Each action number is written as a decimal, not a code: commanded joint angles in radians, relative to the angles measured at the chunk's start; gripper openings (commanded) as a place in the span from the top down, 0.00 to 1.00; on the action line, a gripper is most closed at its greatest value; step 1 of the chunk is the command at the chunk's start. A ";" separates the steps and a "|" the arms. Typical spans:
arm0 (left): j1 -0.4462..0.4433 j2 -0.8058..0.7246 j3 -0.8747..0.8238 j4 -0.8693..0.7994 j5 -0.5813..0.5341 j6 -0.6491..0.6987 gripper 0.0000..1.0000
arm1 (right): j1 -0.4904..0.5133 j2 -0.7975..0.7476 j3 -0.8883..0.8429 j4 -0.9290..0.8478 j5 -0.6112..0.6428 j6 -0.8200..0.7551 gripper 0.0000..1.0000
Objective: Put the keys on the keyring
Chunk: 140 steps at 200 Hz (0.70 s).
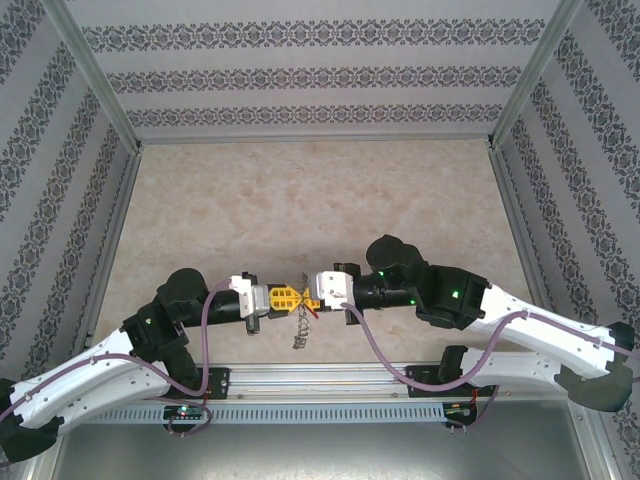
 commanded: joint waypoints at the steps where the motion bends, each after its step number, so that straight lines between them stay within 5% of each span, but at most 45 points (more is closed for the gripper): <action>1: -0.011 0.002 0.047 -0.032 -0.049 0.020 0.97 | 0.003 0.018 0.022 -0.007 0.084 -0.023 1.00; 28: -0.014 0.072 0.145 -0.258 -0.155 0.094 0.85 | 0.019 0.082 0.096 -0.117 0.172 -0.070 1.00; 66: -0.034 0.178 0.233 -0.406 -0.225 0.162 0.86 | 0.031 0.151 0.168 -0.187 0.217 -0.103 1.00; 80: -0.039 0.186 0.229 -0.394 -0.218 0.163 1.00 | 0.031 0.161 0.183 -0.200 0.224 -0.109 1.00; 117: -0.039 0.100 0.137 -0.232 -0.160 0.110 1.00 | 0.030 0.135 0.158 -0.163 0.206 -0.091 1.00; 140: -0.039 0.031 0.073 -0.084 -0.093 0.060 1.00 | 0.019 0.082 0.087 -0.079 0.125 -0.051 0.90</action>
